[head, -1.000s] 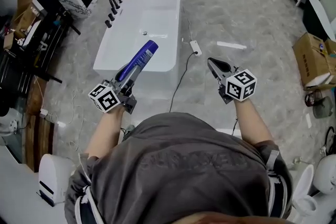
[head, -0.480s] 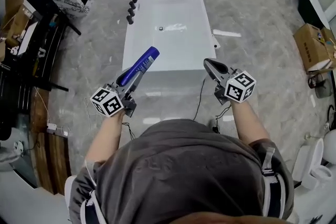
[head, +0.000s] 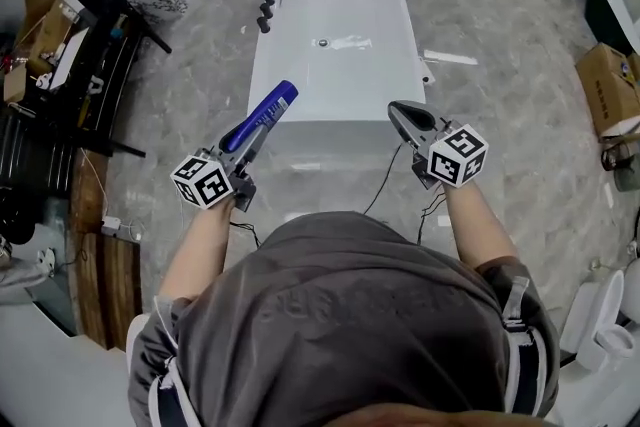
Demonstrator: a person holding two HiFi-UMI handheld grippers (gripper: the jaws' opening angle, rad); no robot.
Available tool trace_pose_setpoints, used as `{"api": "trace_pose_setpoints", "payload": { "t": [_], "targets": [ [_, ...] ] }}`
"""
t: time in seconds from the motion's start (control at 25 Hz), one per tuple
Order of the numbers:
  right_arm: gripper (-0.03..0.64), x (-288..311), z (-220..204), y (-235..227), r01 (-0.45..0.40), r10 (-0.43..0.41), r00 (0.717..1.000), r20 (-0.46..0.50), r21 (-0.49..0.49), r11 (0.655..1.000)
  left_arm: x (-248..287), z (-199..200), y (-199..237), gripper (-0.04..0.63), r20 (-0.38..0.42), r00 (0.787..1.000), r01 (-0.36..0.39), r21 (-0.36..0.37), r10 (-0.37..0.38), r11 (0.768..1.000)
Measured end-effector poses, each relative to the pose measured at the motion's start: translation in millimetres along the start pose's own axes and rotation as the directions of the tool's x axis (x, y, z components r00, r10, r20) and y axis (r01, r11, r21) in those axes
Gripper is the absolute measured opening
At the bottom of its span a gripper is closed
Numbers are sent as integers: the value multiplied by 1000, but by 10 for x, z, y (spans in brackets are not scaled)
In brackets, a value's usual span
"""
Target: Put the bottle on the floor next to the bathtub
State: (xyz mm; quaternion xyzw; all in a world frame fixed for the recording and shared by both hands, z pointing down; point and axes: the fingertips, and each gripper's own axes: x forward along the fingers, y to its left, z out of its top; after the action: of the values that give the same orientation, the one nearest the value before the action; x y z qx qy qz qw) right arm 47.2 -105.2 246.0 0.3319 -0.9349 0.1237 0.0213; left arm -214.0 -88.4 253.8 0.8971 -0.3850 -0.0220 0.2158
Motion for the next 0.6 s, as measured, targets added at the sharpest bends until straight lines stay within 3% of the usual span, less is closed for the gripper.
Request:
{"api": "trace_pose_setpoints", "payload": {
  "t": [0.24, 0.44, 0.6],
  "targets": [
    [-8, -279, -360, -210, -85, 82, 995, -59, -49, 995, 213, -552, -120, 141, -130, 982, -125, 68, 134, 990],
    [-8, -222, -743, -301, -134, 124, 983, -137, -73, 988, 218, -1090, 137, 141, -303, 924, -193, 159, 234, 968],
    [-8, 0, -1113, -210, -154, 134, 968, -210, -79, 985, 152, -1432, 516, 141, -406, 876, -187, 212, 261, 959]
  ]
}}
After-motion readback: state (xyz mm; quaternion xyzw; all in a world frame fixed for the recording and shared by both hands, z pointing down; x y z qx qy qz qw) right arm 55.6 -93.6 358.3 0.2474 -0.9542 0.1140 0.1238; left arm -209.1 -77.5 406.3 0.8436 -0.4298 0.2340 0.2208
